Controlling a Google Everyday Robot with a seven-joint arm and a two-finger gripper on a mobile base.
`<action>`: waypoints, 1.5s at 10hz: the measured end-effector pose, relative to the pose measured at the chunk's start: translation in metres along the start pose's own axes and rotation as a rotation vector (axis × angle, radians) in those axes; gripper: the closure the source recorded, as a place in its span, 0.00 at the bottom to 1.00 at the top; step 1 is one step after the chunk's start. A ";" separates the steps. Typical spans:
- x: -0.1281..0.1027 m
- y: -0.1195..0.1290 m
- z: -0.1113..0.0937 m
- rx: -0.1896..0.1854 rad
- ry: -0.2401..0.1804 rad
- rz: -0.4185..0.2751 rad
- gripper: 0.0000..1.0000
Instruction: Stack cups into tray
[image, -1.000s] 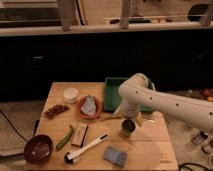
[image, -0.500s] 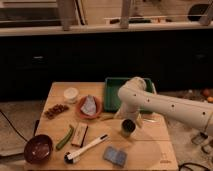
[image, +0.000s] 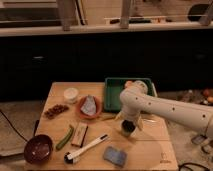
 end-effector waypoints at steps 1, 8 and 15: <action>-0.002 0.001 0.001 -0.003 -0.002 -0.003 0.32; -0.007 0.000 0.004 0.001 -0.009 -0.013 0.97; -0.001 0.005 -0.032 -0.020 0.035 -0.027 1.00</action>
